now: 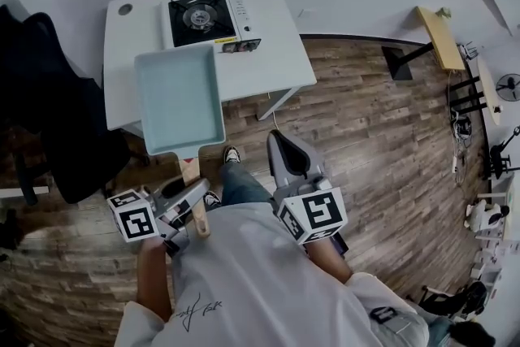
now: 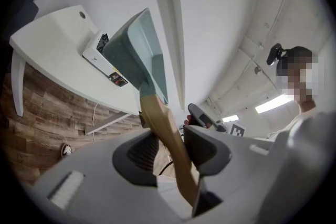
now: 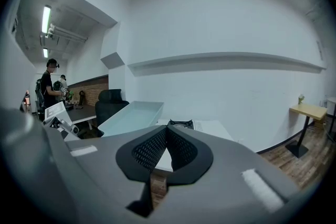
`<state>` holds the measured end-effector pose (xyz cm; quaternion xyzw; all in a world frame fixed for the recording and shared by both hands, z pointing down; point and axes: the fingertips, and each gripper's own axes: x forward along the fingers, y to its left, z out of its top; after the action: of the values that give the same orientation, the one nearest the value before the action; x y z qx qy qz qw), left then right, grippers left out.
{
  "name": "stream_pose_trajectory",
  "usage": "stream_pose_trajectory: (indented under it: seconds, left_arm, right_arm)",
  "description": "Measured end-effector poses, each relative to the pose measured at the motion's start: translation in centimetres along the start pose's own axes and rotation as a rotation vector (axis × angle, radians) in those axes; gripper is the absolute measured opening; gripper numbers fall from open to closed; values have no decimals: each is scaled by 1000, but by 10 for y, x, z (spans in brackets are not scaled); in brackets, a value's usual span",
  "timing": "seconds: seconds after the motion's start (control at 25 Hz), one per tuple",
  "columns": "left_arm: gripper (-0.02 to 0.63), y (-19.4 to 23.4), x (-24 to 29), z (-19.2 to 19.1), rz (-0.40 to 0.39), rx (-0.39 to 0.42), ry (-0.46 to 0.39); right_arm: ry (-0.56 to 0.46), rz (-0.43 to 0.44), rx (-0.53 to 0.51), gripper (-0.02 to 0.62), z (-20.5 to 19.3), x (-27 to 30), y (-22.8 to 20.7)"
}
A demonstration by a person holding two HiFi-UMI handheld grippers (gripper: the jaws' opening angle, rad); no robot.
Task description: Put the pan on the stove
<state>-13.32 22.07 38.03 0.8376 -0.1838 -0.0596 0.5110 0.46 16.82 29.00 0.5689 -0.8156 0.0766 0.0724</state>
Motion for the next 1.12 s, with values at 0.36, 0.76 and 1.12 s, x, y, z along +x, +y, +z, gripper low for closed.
stream_pose_trajectory:
  seconds: [0.36, 0.76, 1.12]
  left_arm:
    - [192, 35, 26, 56, 21, 4, -19]
    - [193, 70, 76, 126, 15, -48, -80]
    - [195, 98, 120, 186, 52, -38, -144]
  right_arm:
    - [-3, -1, 26, -3, 0, 66, -33]
    - [-3, 71, 19, -3, 23, 145, -76]
    - [7, 135, 17, -3, 29, 204, -115]
